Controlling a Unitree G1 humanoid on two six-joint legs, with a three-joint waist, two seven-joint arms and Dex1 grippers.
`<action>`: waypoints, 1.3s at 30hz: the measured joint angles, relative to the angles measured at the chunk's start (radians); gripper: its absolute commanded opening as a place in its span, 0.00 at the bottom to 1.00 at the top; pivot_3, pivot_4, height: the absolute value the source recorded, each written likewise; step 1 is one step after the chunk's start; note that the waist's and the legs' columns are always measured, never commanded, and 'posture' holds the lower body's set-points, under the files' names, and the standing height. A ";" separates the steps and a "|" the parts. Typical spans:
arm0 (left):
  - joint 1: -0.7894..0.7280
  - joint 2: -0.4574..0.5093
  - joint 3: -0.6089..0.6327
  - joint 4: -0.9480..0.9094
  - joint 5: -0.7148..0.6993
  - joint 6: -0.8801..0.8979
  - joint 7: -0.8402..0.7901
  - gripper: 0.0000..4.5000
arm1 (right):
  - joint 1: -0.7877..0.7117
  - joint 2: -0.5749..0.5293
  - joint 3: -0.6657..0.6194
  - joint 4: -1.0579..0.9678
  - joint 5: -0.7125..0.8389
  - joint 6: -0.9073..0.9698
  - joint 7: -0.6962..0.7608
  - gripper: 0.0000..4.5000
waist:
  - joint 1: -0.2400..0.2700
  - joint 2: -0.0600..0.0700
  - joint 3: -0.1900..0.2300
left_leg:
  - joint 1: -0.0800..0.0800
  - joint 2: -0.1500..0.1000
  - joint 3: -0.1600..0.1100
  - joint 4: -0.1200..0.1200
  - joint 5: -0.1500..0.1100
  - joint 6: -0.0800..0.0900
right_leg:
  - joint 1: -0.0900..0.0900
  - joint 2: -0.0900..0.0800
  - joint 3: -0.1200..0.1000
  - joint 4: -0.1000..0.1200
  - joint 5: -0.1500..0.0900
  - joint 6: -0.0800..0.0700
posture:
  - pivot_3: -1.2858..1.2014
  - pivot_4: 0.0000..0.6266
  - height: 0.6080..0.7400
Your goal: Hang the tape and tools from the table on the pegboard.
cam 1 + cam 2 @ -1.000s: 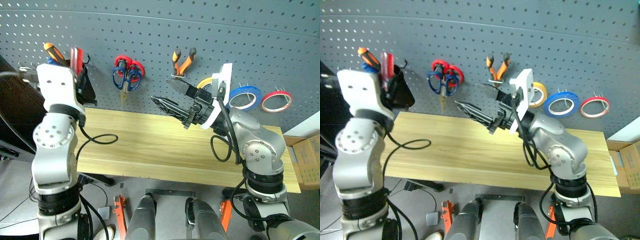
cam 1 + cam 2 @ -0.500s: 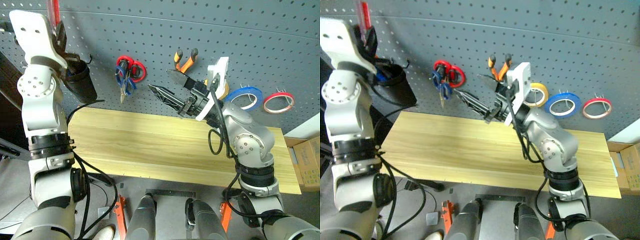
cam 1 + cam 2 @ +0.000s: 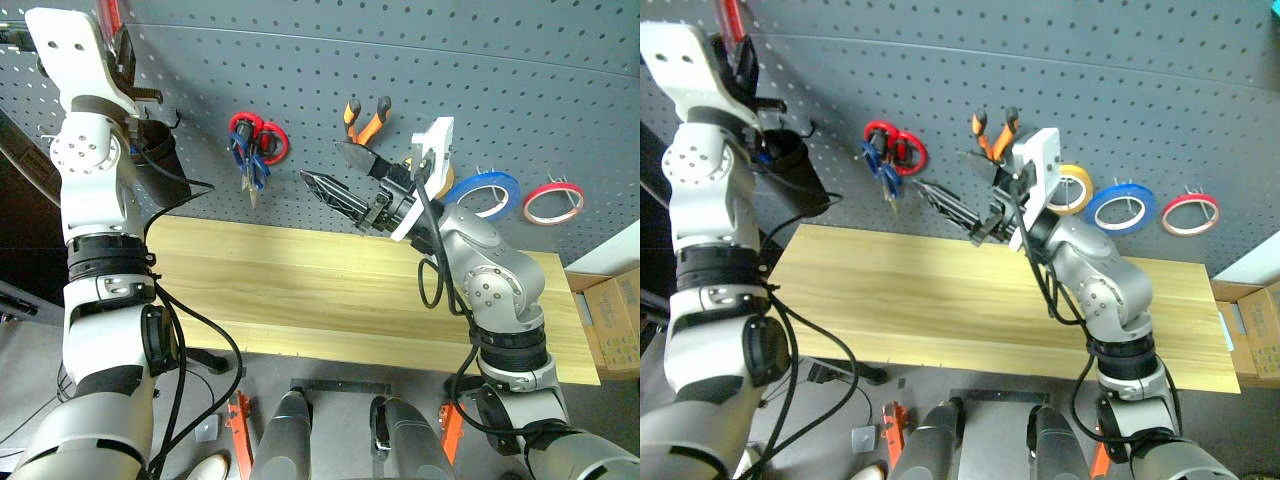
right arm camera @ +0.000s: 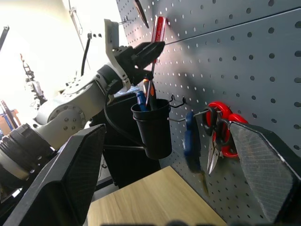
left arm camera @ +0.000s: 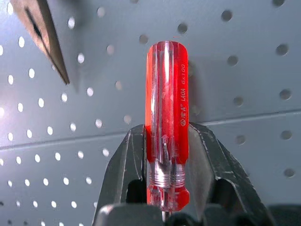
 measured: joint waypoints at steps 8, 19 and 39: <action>0.218 -0.063 0.030 -0.188 -0.035 0.110 0.085 0.19 | 0.007 -0.020 0.000 -0.012 -0.002 0.001 -0.007 1.00 | -0.023 0.000 0.000 | 0.000 0.000 0.001 0.000 0.000 0.000 | -0.001 0.000 0.002 0.002 0.001 0.001 | 0.58 0.31 1.00; 0.458 -0.119 0.111 -0.517 -0.088 0.287 0.172 0.40 | 0.012 -0.034 0.003 -0.023 0.000 0.005 -0.004 1.00 | -0.040 0.000 0.000 | 0.004 0.000 0.002 0.001 0.001 0.001 | -0.001 0.000 0.005 0.008 0.000 0.001 | 0.59 0.32 1.00; 0.462 -0.141 0.081 -0.635 -0.193 0.407 0.082 0.99 | 0.021 -0.064 0.005 -0.025 0.001 0.006 0.001 1.00 | -0.036 0.000 0.000 | 0.003 0.000 0.001 0.000 0.008 0.002 | -0.001 0.000 0.004 0.007 0.002 0.002 | 0.58 0.31 1.00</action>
